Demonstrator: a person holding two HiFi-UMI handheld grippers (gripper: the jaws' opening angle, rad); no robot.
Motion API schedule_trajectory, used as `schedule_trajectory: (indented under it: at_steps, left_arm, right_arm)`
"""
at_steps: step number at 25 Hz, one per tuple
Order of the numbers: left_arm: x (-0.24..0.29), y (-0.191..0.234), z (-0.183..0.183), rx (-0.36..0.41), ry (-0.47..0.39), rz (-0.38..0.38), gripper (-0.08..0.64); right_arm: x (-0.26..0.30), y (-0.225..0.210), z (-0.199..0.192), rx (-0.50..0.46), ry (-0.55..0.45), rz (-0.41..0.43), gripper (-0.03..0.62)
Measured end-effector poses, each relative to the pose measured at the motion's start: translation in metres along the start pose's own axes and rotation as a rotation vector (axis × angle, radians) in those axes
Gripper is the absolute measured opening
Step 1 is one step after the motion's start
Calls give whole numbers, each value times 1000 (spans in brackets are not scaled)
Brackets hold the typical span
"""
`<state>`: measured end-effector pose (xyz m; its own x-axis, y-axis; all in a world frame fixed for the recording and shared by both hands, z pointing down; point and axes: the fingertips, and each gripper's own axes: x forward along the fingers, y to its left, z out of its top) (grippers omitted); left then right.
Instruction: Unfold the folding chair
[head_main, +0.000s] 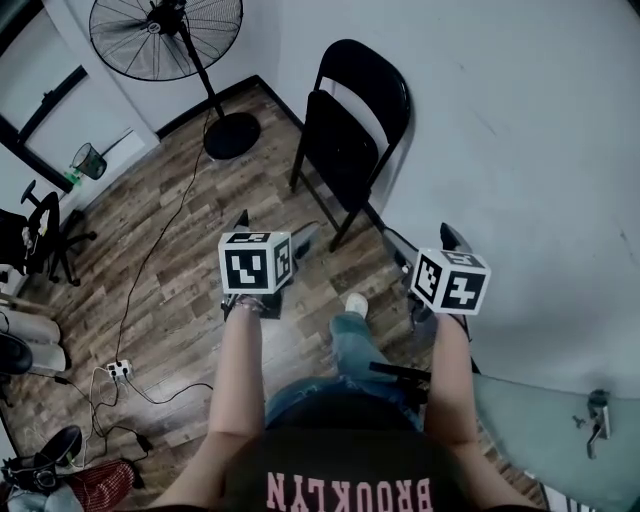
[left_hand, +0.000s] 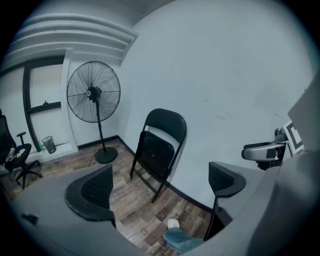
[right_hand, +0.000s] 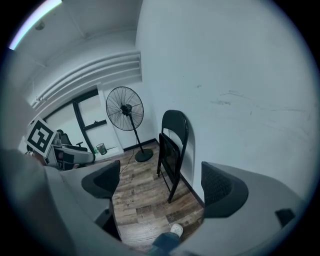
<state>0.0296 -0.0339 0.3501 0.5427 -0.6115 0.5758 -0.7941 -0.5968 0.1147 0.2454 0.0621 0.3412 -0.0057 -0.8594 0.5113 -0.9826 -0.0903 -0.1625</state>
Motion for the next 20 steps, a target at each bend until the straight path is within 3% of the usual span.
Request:
schedule_trajectory:
  at_steps: [9, 20]
  left_arm:
    - [95, 2, 66, 5, 34, 60, 571]
    - [188, 2, 107, -57, 64, 78, 571]
  right_arm:
    - [92, -56, 75, -21, 5, 63, 509]
    - [170, -109, 118, -60, 34, 65, 509]
